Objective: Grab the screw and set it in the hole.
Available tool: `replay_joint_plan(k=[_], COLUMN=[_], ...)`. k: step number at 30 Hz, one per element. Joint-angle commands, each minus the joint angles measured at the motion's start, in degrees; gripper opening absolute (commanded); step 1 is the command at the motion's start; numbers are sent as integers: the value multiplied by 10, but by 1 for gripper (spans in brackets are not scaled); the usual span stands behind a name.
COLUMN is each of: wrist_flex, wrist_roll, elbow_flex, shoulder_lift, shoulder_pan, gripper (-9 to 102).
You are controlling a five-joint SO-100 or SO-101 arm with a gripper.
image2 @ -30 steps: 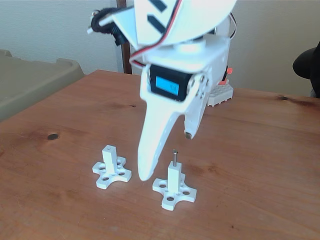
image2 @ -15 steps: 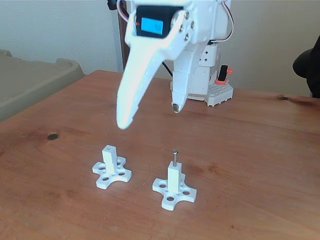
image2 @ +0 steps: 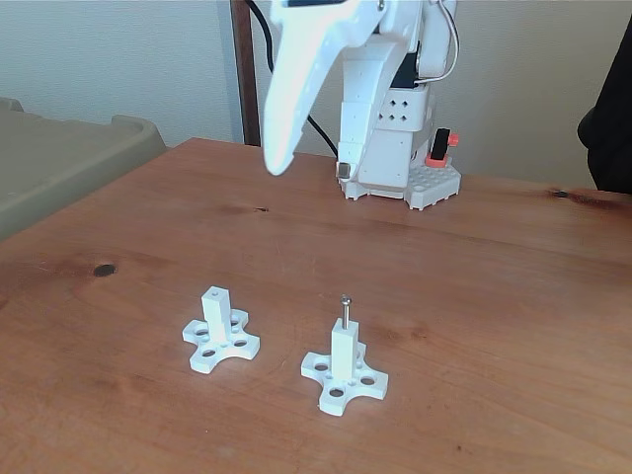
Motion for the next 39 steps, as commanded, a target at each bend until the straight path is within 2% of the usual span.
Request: replay_joint_plan(k=[1, 12, 19, 24, 33, 39], wrist_flex=[-11, -17, -36, -29, 18, 40], wrist_roll=[-9, -19, -16, -19, -24, -72], elbow_flex=[47, 204, 287, 331, 387, 410], shoulder_lift=[91, 271, 353, 410, 531, 592], shoulder_pan=[13, 37, 57, 67, 76, 79], gripper=[33, 21, 10, -4, -4, -4])
